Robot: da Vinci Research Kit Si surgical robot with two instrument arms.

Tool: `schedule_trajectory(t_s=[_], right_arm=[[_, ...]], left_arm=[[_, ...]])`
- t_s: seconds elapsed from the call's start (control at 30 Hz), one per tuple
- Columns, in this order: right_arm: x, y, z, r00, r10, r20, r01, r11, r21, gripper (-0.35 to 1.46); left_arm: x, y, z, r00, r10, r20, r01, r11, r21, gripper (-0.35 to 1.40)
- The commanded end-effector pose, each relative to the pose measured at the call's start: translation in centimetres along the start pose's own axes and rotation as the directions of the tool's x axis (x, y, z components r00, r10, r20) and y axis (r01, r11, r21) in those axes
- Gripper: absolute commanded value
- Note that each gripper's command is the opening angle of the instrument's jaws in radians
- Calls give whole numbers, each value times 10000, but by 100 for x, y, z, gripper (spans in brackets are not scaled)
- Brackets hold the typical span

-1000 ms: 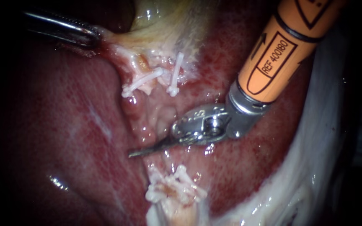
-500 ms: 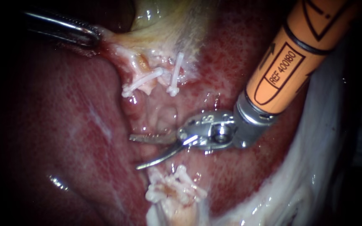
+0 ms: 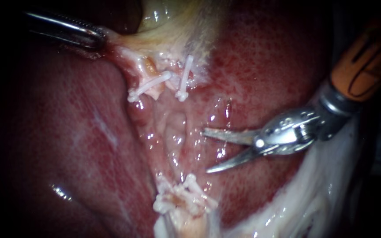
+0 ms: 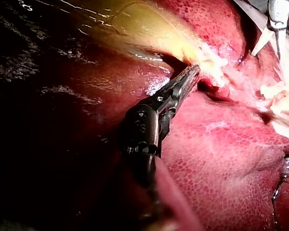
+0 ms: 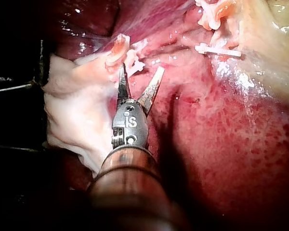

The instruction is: Go back from the cut right tube

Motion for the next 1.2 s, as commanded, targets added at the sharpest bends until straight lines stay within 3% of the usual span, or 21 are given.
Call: schedule_trajectory(t_s=[0.03,0.1,0.23,0.6,1.2], right_arm=[[-1,2,-8,9996,-87,276,88,9999,-63,145],[-2,8,-24,9972,-201,716,220,9994,-260,145],[-2,18,-47,9936,-356,1073,422,9973,-600,145],[-3,20,-55,9899,-364,1368,434,9979,-482,145],[-3,20,-54,9896,-426,1373,495,9977,-472,145]], left_arm=[[0,0,0,10000,-3,0,3,10000,18,-35],[0,0,0,10000,-2,1,2,10000,18,-35],[0,0,0,10000,-2,1,2,10000,17,-35],[-6,0,10,10000,24,-4,-24,9999,98,-35],[-32,2,88,9994,253,236,-248,9995,-187,-35]])
